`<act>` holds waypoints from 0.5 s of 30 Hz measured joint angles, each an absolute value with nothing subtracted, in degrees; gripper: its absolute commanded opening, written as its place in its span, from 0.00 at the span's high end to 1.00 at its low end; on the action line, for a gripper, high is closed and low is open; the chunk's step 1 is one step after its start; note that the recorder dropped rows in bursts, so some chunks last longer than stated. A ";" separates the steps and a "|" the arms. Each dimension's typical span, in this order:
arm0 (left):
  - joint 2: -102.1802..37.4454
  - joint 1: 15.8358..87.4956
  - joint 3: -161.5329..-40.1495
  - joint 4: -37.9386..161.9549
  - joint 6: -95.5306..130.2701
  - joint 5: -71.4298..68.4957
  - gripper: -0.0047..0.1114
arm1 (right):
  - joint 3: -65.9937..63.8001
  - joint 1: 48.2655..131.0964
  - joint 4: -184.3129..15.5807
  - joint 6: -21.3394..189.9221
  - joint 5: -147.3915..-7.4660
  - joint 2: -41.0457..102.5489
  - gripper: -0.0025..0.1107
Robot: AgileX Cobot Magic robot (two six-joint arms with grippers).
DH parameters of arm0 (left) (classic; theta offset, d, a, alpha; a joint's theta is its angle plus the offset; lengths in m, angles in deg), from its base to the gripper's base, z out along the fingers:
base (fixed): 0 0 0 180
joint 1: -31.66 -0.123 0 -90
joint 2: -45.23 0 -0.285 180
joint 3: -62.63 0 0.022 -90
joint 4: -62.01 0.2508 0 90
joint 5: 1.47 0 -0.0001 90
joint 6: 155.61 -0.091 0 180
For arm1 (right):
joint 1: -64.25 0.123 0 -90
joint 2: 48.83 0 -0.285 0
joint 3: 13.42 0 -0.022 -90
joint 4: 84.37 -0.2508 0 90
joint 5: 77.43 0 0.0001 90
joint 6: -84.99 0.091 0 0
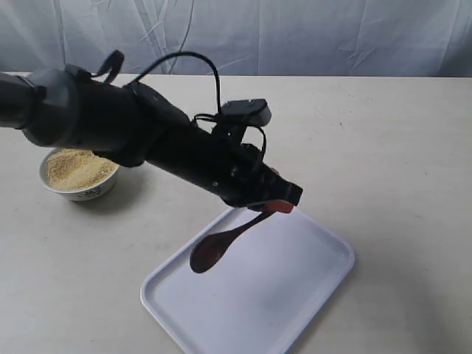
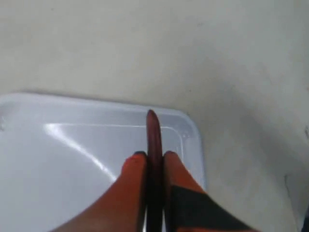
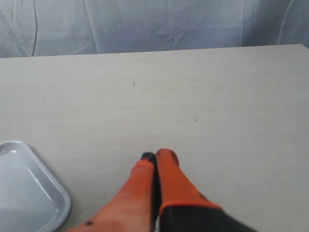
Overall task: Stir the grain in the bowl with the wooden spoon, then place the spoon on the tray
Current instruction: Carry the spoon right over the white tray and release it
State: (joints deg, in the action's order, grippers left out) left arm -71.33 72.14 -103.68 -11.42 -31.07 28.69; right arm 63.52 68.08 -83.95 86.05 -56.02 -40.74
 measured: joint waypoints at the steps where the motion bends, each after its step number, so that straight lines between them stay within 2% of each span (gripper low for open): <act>1: -72.30 72.46 -103.38 -12.11 -31.07 28.58 0.96 | 63.52 68.08 -83.95 86.05 -56.02 -40.74 0.98; 5: -75.57 72.51 -102.76 -14.96 -31.30 28.65 0.96 | 63.52 68.08 -83.95 86.05 -56.02 -40.74 0.98; 7: -76.77 72.51 -102.76 -15.67 -31.58 28.90 0.93 | 63.52 68.08 -83.95 86.05 -56.02 -40.74 0.98; 15: -78.53 72.51 -102.76 -15.96 -31.96 29.14 0.54 | 63.52 68.08 -83.95 86.05 -56.02 -40.74 0.98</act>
State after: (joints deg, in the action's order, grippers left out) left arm -78.53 72.51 -102.76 -15.96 -31.96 29.14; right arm 63.52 68.08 -83.95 86.05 -56.02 -40.74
